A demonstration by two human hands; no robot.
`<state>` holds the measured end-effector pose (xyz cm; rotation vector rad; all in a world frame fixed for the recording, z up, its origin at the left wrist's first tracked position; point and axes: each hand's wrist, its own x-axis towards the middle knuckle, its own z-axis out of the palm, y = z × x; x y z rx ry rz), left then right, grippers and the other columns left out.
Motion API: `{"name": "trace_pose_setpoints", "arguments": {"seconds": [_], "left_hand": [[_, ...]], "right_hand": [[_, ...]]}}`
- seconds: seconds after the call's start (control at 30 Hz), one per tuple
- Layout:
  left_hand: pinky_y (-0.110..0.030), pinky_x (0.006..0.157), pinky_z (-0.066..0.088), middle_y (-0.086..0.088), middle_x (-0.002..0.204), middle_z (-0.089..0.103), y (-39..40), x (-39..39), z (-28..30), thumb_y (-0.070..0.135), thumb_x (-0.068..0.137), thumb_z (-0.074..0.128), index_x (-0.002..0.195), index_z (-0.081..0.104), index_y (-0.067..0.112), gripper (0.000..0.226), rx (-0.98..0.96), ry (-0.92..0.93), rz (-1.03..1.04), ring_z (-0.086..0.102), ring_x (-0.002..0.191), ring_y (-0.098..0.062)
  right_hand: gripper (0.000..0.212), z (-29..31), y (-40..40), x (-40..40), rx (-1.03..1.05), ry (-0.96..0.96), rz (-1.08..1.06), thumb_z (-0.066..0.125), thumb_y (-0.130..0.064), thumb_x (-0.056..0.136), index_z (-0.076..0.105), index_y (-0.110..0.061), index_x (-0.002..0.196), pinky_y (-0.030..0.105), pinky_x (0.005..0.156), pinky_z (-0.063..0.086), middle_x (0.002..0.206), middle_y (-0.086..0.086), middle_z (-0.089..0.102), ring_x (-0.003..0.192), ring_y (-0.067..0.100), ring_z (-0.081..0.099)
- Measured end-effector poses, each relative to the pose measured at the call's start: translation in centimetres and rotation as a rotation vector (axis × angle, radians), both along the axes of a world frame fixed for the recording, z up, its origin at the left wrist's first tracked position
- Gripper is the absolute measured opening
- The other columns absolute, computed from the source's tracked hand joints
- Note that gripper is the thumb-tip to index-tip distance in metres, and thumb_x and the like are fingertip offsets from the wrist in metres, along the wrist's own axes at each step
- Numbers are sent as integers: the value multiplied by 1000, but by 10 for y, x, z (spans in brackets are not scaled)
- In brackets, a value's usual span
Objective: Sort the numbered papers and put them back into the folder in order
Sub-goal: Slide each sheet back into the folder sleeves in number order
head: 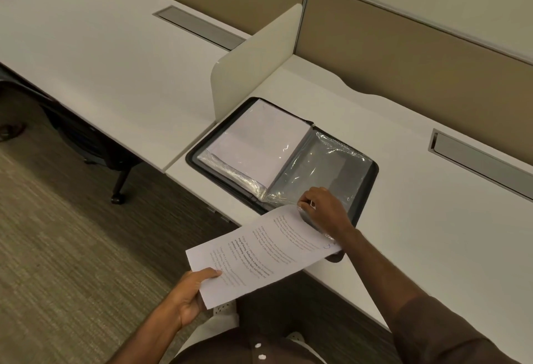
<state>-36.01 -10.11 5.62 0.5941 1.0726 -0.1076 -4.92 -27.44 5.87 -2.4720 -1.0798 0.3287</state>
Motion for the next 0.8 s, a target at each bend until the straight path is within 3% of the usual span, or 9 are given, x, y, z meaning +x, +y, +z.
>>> {"name": "trace_pose_setpoints", "arguments": {"seconds": [0.2,0.37,0.6,0.8], "left_hand": [[-46,59,60,-28,119,67,-2,3,10,-4,78,67,128,56,14,55,-22,-25,-52,65,108,-46],[-47,58,62,-30,120,64,3,1,17,-5,80,64,127,55,13,51,-91,-59,-53,66,102,-47],[-47,55,60,-32,128,58,9,-4,17,-3,80,65,130,54,15,54,-137,-45,-51,60,111,-50],[-47,59,62,-28,113,68,8,5,14,-3,80,65,124,58,14,48,-40,-45,-18,70,93,-44]], "right_hand": [[13,5,0,2,-33,-1,26,60,-29,99,71,-25,93,22,72,36,88,-15,59,87,5,50],[13,6,0,7,-56,24,44,59,-29,99,71,-26,93,27,76,45,90,-13,62,88,6,51],[12,4,2,12,-68,67,58,62,-31,98,70,-24,94,32,79,50,92,-9,65,89,10,55],[12,4,1,11,-71,109,32,62,-30,99,71,-22,95,28,81,47,94,-9,65,90,9,55]]}}
